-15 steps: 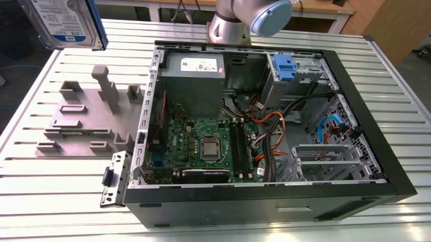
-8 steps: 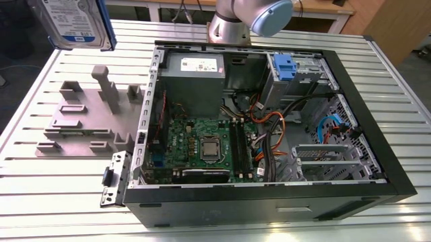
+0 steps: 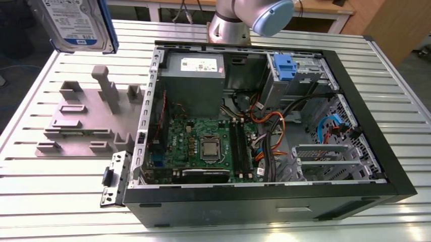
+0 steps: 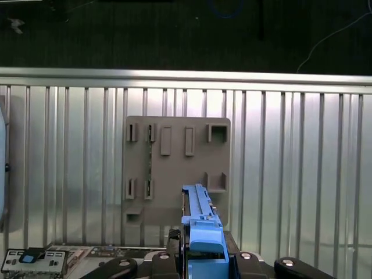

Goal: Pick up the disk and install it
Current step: 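Pick up the disk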

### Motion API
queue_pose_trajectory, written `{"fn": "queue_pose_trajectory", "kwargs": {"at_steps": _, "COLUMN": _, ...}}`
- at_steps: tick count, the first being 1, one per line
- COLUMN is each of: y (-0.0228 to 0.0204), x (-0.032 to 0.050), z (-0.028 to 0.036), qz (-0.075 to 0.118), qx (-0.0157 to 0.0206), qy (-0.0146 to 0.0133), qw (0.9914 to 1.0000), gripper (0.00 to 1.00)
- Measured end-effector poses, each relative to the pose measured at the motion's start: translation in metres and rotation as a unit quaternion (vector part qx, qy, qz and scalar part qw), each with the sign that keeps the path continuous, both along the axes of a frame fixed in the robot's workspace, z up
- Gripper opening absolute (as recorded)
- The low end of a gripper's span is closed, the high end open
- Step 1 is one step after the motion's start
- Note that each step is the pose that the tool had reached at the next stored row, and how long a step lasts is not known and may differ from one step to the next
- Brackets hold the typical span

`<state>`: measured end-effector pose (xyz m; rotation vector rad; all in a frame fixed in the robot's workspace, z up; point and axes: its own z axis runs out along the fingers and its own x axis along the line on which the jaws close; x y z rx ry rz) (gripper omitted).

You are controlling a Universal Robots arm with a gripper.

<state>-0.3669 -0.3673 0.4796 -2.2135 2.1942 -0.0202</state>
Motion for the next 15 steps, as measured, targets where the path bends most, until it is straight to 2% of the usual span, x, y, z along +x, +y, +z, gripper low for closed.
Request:
{"fn": "queue_pose_trajectory", "kwargs": {"at_steps": 5, "y": -0.0071, "x": 0.0024, "z": 0.0000, "qz": 0.000, "qx": -0.0009, "qy": 0.0000, "qw": 1.00000, "gripper": 0.36}}
{"fn": "queue_pose_trajectory", "kwargs": {"at_steps": 9, "y": -0.0083, "x": 0.0091, "z": 0.0000, "qz": 0.000, "qx": -0.0019, "qy": 0.0000, "qw": 1.00000, "gripper": 0.36}}
{"fn": "queue_pose_trajectory", "kwargs": {"at_steps": 15, "y": -0.0089, "x": 0.0240, "z": 0.0000, "qz": 0.000, "qx": -0.0032, "qy": 0.0000, "qw": 0.99999, "gripper": 0.36}}
